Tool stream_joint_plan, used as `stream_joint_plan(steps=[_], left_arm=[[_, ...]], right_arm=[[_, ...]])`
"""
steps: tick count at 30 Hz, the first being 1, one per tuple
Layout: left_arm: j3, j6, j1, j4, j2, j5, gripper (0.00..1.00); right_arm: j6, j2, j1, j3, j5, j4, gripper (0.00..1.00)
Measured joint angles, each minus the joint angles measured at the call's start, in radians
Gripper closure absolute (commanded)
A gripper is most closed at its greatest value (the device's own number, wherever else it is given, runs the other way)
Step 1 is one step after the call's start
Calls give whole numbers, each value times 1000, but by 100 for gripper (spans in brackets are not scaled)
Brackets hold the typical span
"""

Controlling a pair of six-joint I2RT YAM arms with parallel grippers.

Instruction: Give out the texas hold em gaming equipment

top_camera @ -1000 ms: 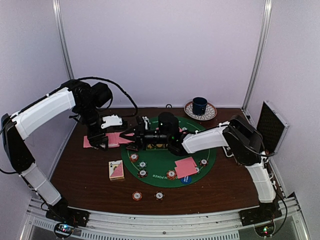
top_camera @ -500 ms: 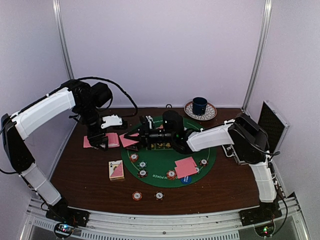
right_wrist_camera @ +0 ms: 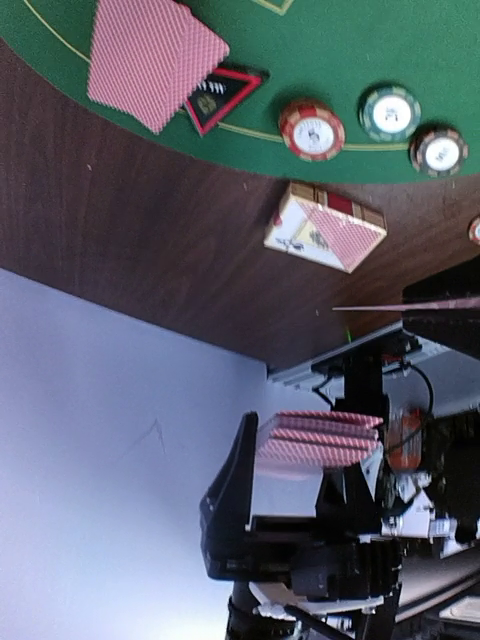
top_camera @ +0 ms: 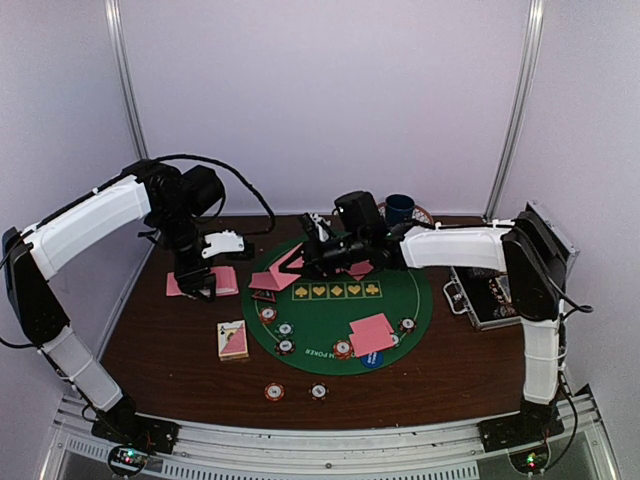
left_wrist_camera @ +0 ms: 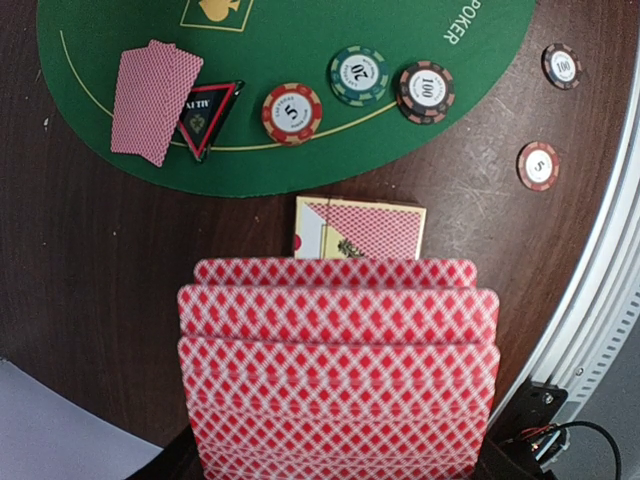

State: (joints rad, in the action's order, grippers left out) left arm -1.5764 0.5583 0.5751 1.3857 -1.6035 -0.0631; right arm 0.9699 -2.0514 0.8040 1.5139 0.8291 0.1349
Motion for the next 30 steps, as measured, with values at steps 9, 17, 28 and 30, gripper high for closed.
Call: stream_joint_plan(steps=[9, 17, 28, 30], left_arm=[[2, 0, 0, 0, 1, 4, 100], [13, 0, 0, 0, 3, 4, 100], [17, 0, 0, 0, 8, 5, 100], [17, 0, 0, 0, 10, 5, 100]], right_arm=[[-657, 3, -6, 280, -391, -668, 100], [-1010, -10, 13, 289, -815, -791, 100], [-1282, -54, 89, 269, -1170, -641, 100], [-1308, -87, 109, 269, -1202, -623, 100]])
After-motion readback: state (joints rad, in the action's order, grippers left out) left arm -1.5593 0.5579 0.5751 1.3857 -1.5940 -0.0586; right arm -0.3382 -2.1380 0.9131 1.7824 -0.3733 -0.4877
